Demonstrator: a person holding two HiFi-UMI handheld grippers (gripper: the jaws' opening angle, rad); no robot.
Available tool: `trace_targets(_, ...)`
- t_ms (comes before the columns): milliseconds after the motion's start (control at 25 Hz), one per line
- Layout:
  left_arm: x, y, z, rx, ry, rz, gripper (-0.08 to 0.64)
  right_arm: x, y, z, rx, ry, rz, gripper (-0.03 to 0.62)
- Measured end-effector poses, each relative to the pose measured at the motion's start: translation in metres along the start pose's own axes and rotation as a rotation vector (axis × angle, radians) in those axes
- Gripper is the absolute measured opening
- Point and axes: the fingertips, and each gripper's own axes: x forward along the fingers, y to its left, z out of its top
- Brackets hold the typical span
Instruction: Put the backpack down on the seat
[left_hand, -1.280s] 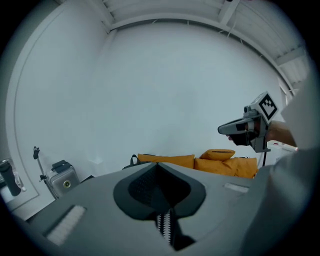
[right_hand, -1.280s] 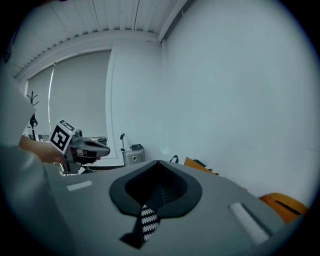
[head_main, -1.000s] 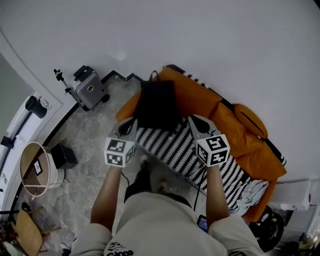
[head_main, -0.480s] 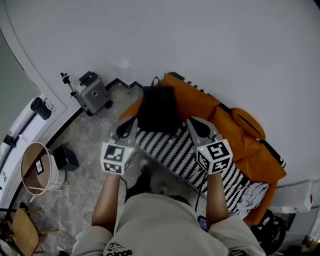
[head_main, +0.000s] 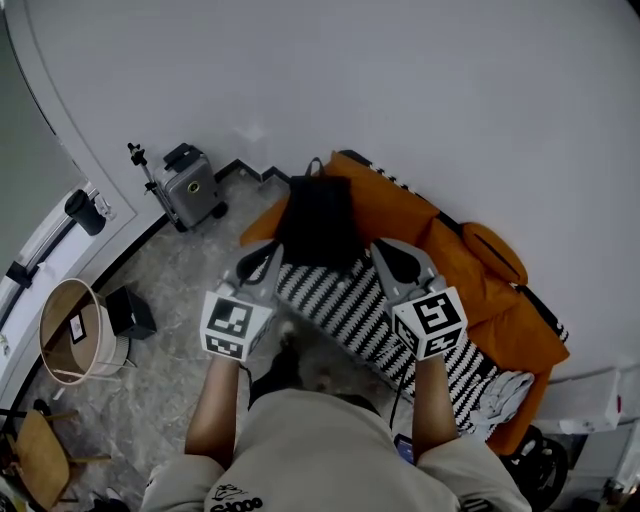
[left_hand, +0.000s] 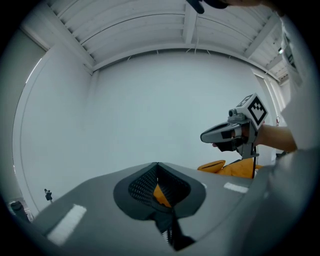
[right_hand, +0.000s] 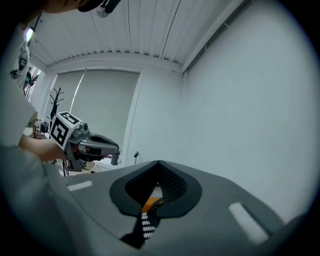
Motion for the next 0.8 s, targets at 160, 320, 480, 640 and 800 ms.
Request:
trace_targets(160,-0.0061,-0.0027,0.0013,-0.038,-0.014,-0.024,0.011,-0.0024,0.0050,0.0007,-0.008,0.003,0.000,0.002)
trace_targets(320,-0.0049,-0.0040,0.0035,-0.065,-0.013,-0.042,0.011,-0.0029,0.0040,0.0014,-0.009,0.007,-0.005,0.002)
trace_targets(480,-0.0025,-0.0078,-0.0006,-0.046,0.000,-0.046,0.011,-0.0037,0.0028,-0.0023,-0.010,0.016,-0.007,0.002)
trace_targets(640,-0.0011,-0.0090,-0.0035,-0.039,0.005,-0.043,0.011,-0.0041,0.0007,-0.0055,-0.003,0.021,-0.010,0.002)
trace_targets(800,0.0015,-0.0075,-0.0053,-0.044,0.007,-0.038,0.011,-0.0021,-0.0021,-0.0062,0.000,0.018,-0.009,0.002)
